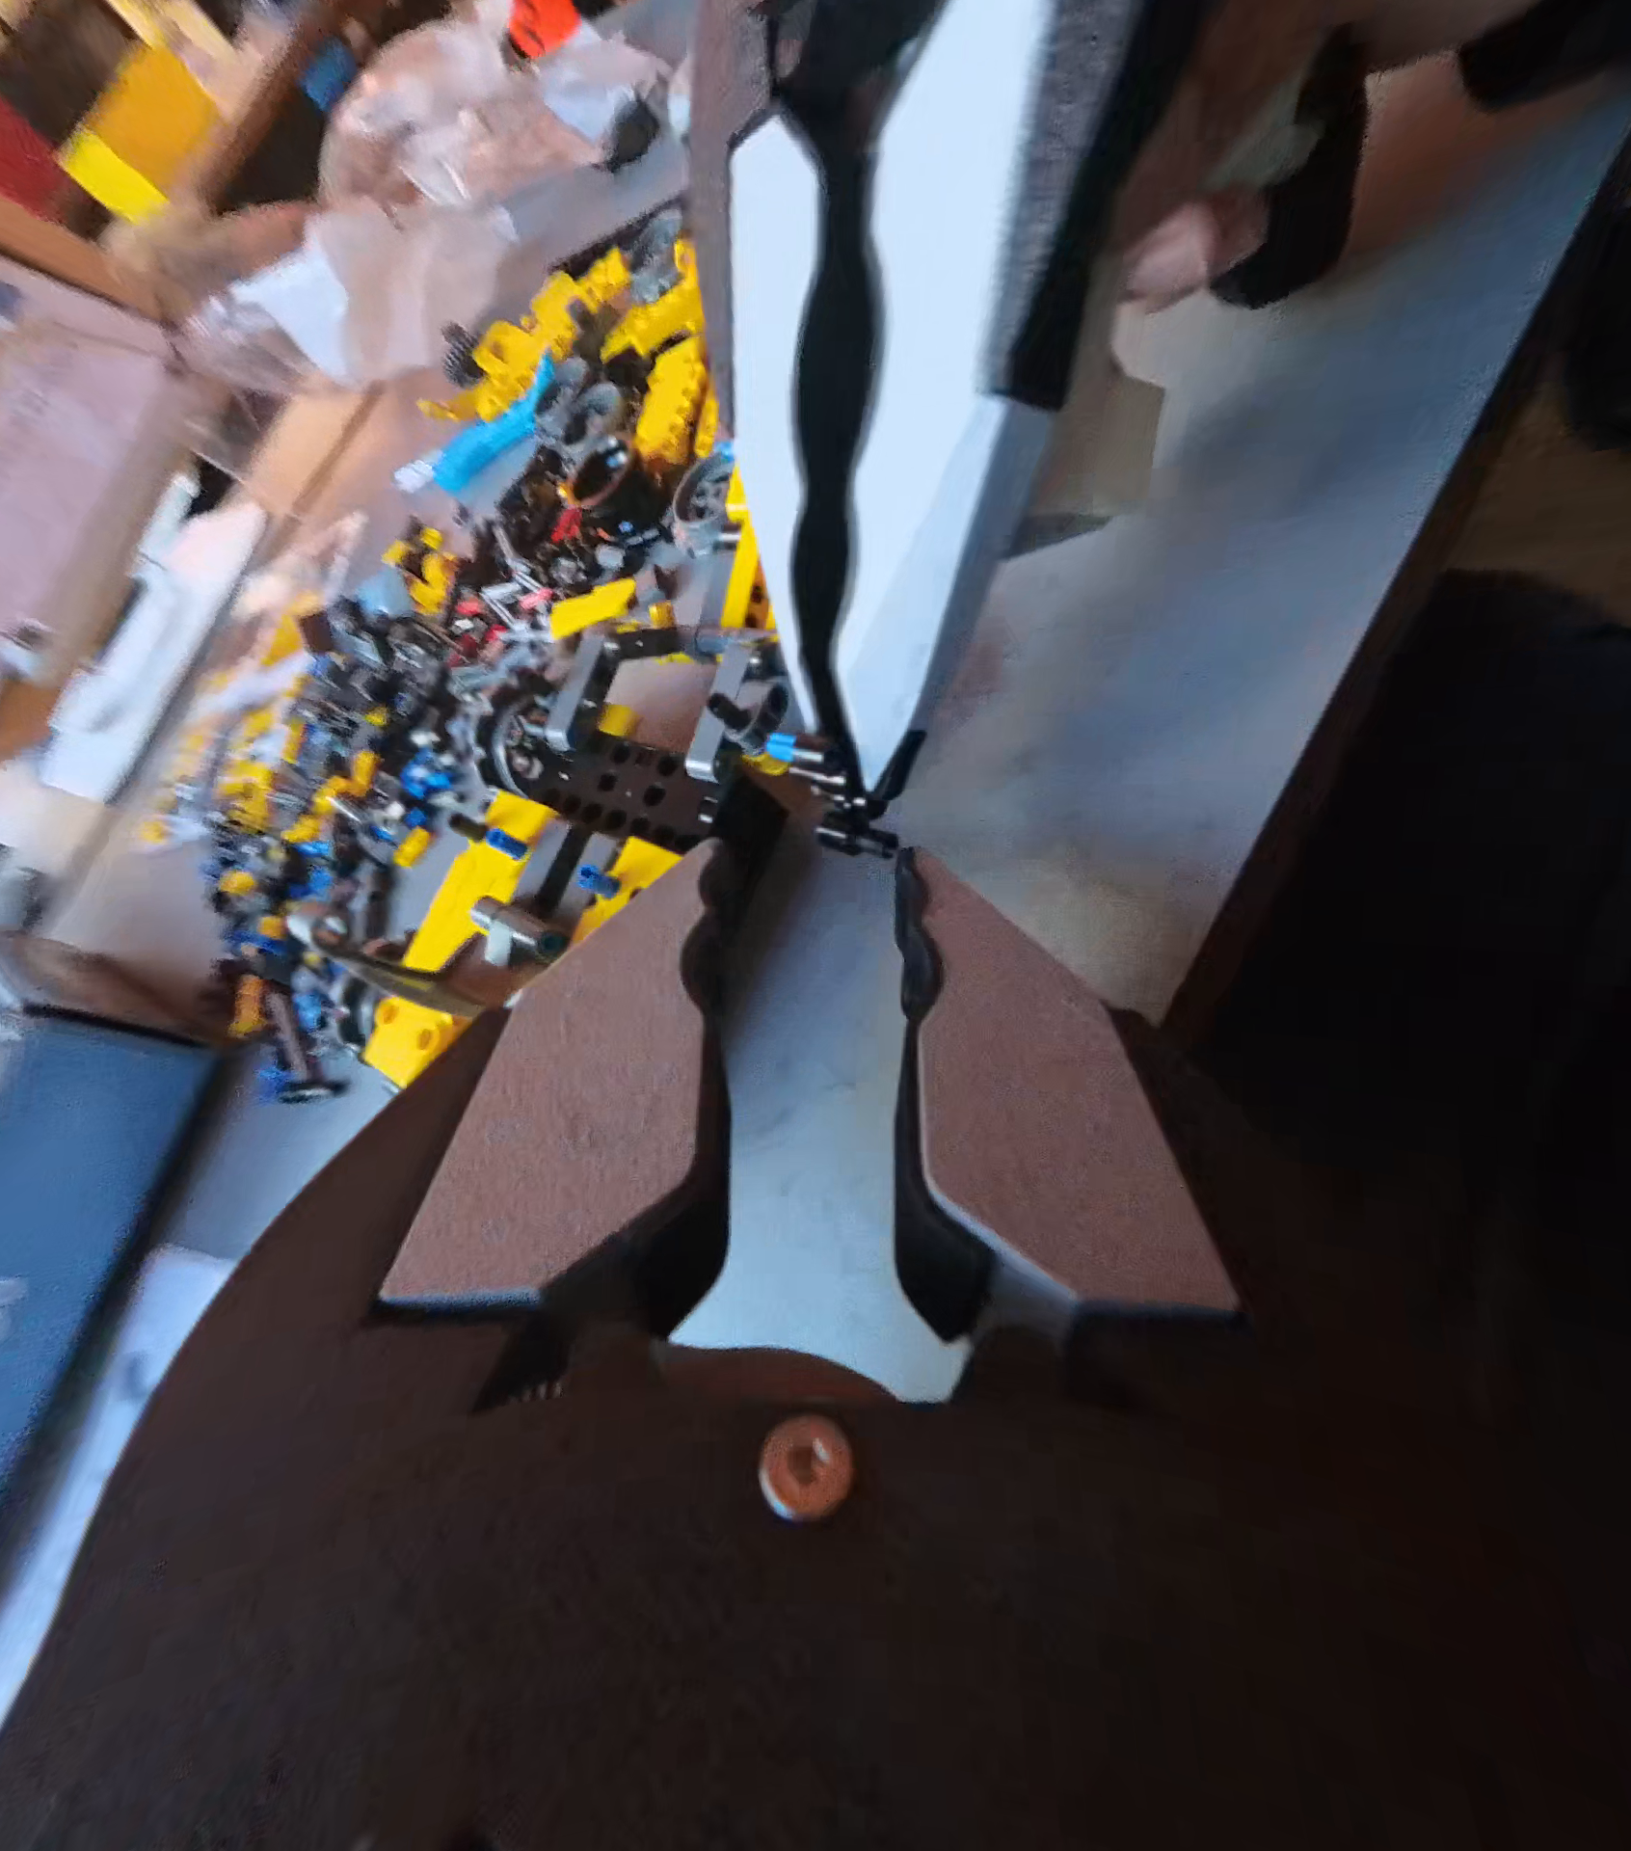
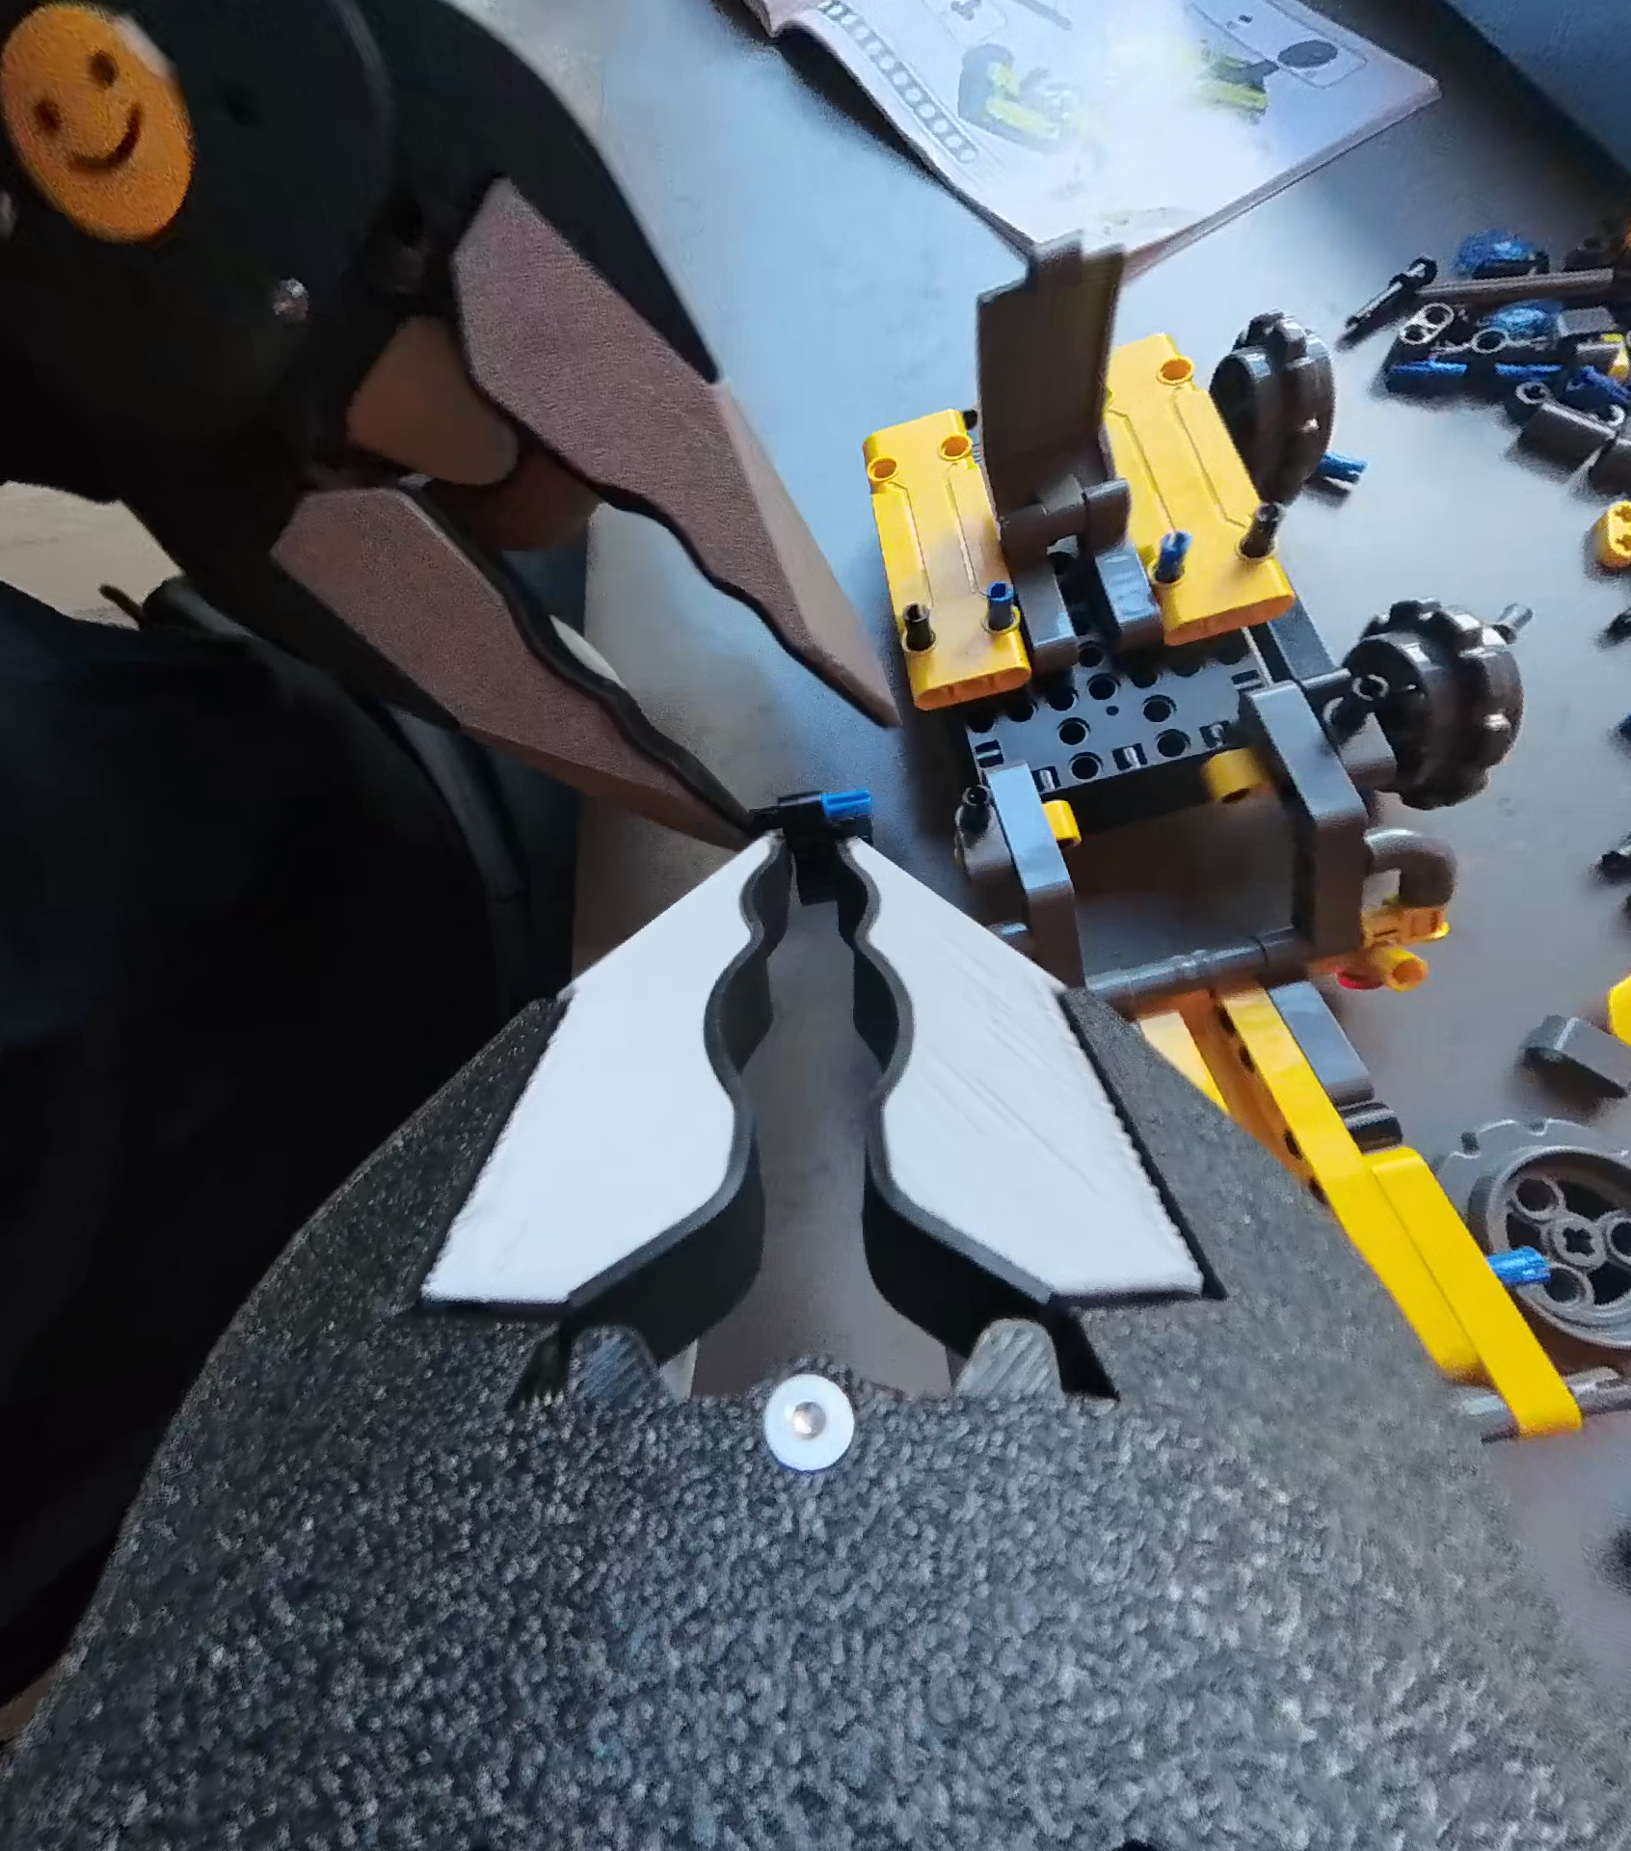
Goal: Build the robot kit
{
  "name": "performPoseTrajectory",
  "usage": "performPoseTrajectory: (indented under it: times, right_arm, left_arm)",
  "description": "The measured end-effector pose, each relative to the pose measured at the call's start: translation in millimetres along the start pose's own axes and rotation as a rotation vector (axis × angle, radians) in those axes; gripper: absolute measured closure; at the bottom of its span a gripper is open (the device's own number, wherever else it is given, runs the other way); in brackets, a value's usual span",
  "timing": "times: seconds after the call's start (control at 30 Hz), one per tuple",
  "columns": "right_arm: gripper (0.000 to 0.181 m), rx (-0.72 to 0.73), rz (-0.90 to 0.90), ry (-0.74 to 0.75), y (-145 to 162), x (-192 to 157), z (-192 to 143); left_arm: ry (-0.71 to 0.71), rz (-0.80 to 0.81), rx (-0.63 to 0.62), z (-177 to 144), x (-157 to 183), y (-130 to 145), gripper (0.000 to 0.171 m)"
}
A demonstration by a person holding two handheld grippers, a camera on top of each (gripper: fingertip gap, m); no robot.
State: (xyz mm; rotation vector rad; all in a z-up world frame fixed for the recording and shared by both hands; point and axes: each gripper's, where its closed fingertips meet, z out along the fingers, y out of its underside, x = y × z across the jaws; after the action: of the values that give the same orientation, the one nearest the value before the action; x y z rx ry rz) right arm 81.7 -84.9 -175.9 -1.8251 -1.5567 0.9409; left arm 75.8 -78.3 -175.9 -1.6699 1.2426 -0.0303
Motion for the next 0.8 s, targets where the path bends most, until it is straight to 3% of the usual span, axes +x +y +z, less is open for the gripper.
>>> performPoseTrajectory:
  times: [0.2, 0.27, 0.37, 0.53, 0.67, 0.8]
  right_arm:
    - [0.173, 0.021, 0.070, -0.026, -0.4, 2.6, -0.4]
    - [0.173, 0.022, 0.081, -0.035, -0.9, 1.6, -0.4]
    - [0.173, 0.023, 0.097, -0.040, -2.0, 1.8, -1.7]
    - [0.173, 0.036, 0.117, -0.057, -3.8, 1.4, -2.6]
    - [0.173, 0.032, 0.112, -0.058, -3.9, 1.4, 0.6]
    - [0.173, 0.029, 0.108, -0.049, -4.7, 3.0, 1.7]
  left_arm:
    - [-0.233, 0.358, 0.009, -0.5, -4.8, -1.3, 0.160]
    - [-0.264, 0.439, 0.026, -0.2, -3.5, -3.4, 0.158]
    - [-0.280, 0.497, 0.055, -0.6, -0.9, -5.2, 0.163]
    - [-0.257, 0.522, 0.081, -0.3, 5.4, -8.4, 0.156]
    - [-0.281, 0.567, 0.071, 1.9, 1.9, -7.2, 0.167]
    - [-0.296, 0.578, 0.057, 2.6, 1.9, -4.2, 0.167]
